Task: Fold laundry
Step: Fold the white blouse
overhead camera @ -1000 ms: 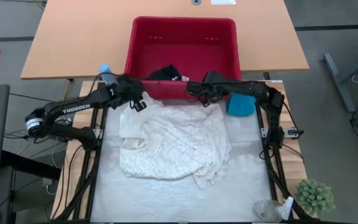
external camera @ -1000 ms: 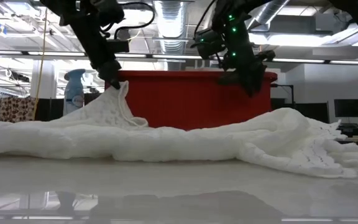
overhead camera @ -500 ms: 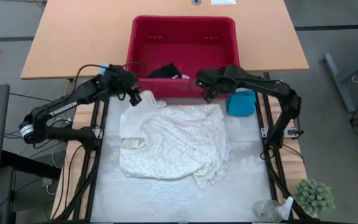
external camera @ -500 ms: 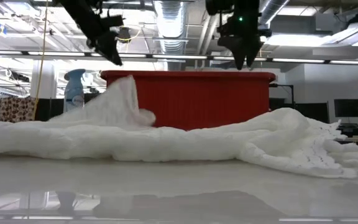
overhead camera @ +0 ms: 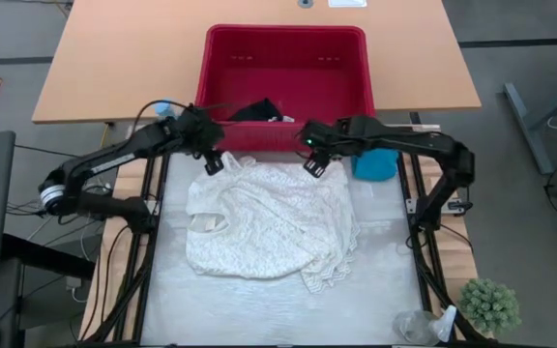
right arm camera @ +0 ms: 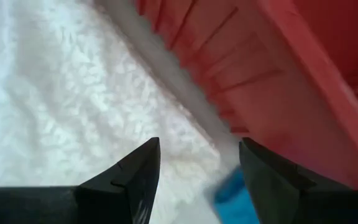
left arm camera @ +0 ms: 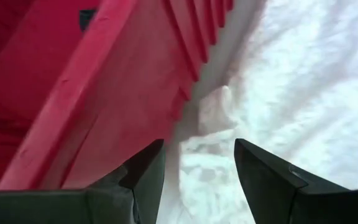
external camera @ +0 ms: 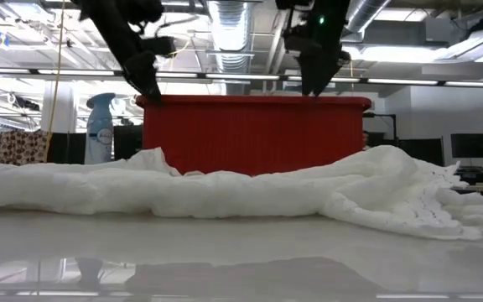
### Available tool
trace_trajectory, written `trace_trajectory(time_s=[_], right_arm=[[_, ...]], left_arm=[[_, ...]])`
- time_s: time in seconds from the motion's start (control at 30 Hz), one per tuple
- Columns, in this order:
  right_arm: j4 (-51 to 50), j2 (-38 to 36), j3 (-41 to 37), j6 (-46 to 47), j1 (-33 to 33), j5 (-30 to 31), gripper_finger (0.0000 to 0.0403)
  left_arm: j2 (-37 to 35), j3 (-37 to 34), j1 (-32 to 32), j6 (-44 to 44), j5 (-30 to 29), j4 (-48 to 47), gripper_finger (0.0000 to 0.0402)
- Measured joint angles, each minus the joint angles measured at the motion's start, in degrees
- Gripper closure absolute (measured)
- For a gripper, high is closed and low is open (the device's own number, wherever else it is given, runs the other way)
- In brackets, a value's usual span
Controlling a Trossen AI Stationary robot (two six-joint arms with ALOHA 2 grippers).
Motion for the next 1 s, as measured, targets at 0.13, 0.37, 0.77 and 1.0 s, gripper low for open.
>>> trace_trajectory(time_s=[0.13,0.37,0.77,1.0], right_arm=[[5.82,-0.01,-2.95,-2.22,-3.47,0.21,0.0164],[11.28,1.77,-2.98,-4.74,-12.44,-0.03,0.0164],[9.96,-4.65,-2.95,-12.84,-13.1,-17.05,0.0164],[1.72,-5.79,-2.86,-8.28,-0.58,-8.32,0.0164]], left_arm=[[5.76,-0.04,0.56,1.9,-4.11,5.1,0.0219],[14.22,0.07,3.57,5.99,-11.03,15.41,0.0219],[3.66,11.76,3.56,3.4,9.92,-9.37,0.0219],[-11.48,7.16,-9.71,-9.15,20.66,-14.7,0.0219]])
